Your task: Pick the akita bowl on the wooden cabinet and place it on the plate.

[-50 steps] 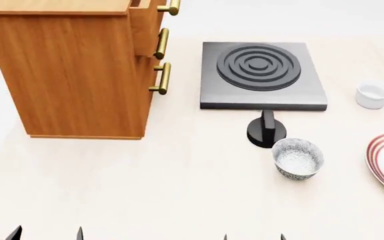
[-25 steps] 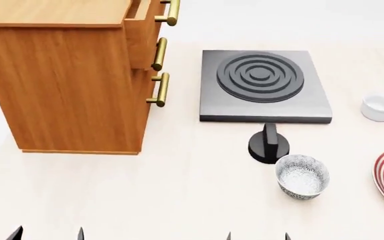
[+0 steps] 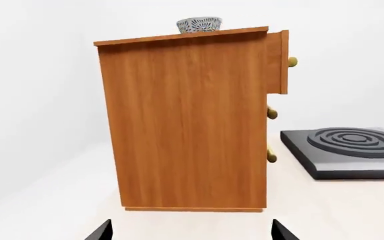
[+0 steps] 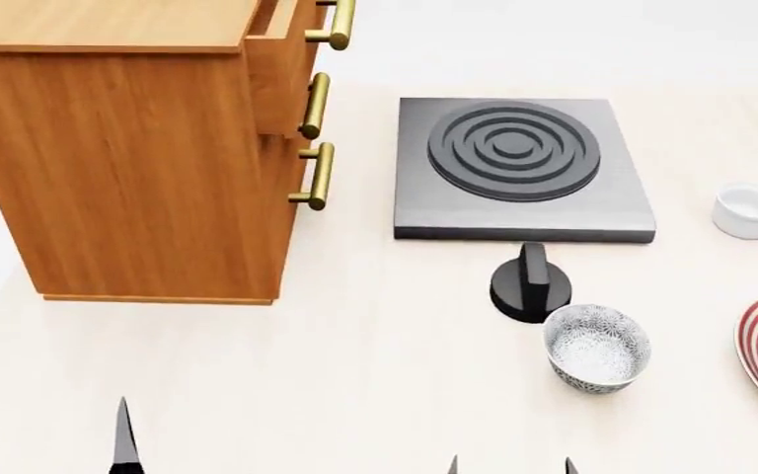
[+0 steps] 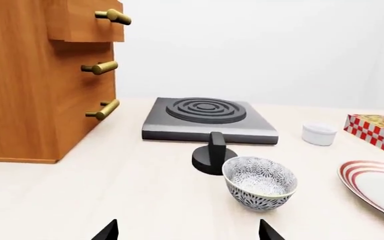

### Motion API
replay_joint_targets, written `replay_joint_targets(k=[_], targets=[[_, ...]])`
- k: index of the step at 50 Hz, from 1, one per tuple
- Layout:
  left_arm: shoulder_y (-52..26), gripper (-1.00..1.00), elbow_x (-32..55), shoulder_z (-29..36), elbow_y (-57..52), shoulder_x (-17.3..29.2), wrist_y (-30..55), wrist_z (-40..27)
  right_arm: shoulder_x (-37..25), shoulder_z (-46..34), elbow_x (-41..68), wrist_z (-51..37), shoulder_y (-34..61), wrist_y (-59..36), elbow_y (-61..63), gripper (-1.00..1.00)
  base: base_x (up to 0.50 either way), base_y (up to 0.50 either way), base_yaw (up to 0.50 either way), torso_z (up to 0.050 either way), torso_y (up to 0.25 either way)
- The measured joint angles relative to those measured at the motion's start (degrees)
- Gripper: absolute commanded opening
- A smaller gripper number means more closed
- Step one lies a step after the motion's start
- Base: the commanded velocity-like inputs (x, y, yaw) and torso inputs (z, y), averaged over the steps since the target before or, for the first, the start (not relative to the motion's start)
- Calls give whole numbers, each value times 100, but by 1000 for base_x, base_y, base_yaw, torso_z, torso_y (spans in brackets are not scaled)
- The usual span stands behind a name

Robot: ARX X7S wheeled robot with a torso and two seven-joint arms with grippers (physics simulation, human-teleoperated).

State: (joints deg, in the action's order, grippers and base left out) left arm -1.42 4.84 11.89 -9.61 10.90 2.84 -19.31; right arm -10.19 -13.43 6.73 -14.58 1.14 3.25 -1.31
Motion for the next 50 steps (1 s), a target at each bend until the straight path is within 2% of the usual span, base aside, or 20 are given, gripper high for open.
replay_joint_targets(k=[9, 35, 50], targets=[[-209, 100, -61, 61, -825, 54, 524, -82, -52, 7, 56, -73, -74, -101, 363, 100, 0, 0, 0, 0, 0], [-767, 100, 43, 202, -1918, 32, 1310, -162, -445, -23, 55, -522, -216, -1515, 3367, 100, 0, 0, 0, 0, 0], [-1223, 100, 146, 248, -2308, 69, 1872, -168, -530, -41, 121, -626, -229, -1677, 3924, 100, 0, 0, 0, 0, 0]])
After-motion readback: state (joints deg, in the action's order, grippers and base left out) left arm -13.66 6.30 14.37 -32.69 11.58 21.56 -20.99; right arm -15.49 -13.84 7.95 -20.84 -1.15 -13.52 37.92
